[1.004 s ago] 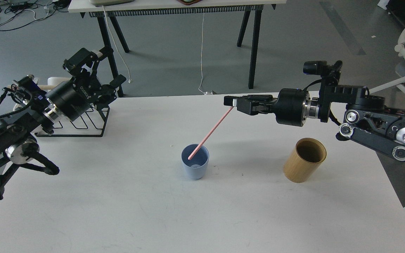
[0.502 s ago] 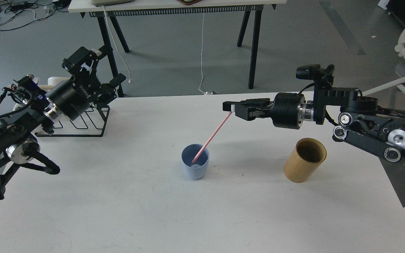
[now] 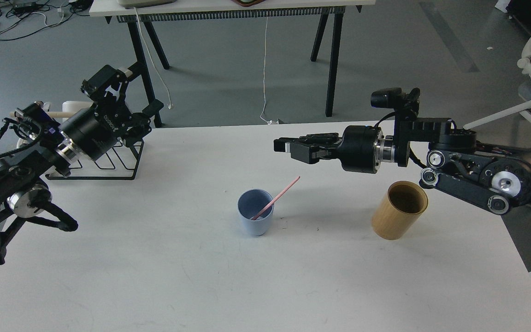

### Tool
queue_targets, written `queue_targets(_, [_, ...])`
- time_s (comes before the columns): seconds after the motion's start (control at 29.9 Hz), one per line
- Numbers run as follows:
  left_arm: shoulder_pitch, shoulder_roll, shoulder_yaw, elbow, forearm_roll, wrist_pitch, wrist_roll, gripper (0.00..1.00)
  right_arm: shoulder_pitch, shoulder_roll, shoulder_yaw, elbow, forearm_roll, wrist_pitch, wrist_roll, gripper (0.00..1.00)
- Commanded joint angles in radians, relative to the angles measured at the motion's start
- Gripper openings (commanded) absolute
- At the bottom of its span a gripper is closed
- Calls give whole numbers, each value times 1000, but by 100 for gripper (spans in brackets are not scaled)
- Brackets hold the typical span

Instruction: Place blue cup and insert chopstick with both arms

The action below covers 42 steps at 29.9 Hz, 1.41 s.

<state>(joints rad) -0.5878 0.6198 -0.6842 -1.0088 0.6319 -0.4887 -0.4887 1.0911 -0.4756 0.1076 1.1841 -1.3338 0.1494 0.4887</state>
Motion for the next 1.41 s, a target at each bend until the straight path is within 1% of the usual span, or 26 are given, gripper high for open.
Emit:
queue_targets(0.0, [0,0,0,-1,0,0,0,99,0,3,1,-8,4,-5,0,86])
queue_targets(0.03, [0,-2,0,1,0,0,0,99,-2,5,7,-11,4,-5,0,95])
queue_targets(0.2, [0,-9,-1,15,-1,0,0,99,3,26,41,-66,82,-10,0,97])
queue_targets(0.3, [0,-9,0,15,-3,0,0,99,3,48,98,-119,169,-10,0,97])
queue_targets(0.4, [0,0,0,18,-1,0,0,99,-2,43,156,-136,276,-11,0,98])
queue_targets(0.47, [-1,8,-1,19,-3,0,0,99,-14,32,214,-136,379,-13,0,98])
queue_targets(0.67, [5,5,-47,19,-8,0,0,99,-128,15,391,-138,868,-13,0,98])
queue_targets(0.77, [14,3,-49,19,-14,0,0,99,-195,3,451,-140,999,-13,0,98])
queue_targets(0.84, [17,1,-54,19,-17,0,0,99,-246,-5,486,-138,1035,-10,0,99])
queue_targets(1.0, [29,0,-81,19,-72,0,0,99,-335,-8,569,-136,1041,-13,0,99])
queue_targets(1.37, [31,1,-117,19,-94,0,0,99,-359,31,586,-126,1058,2,0,99])
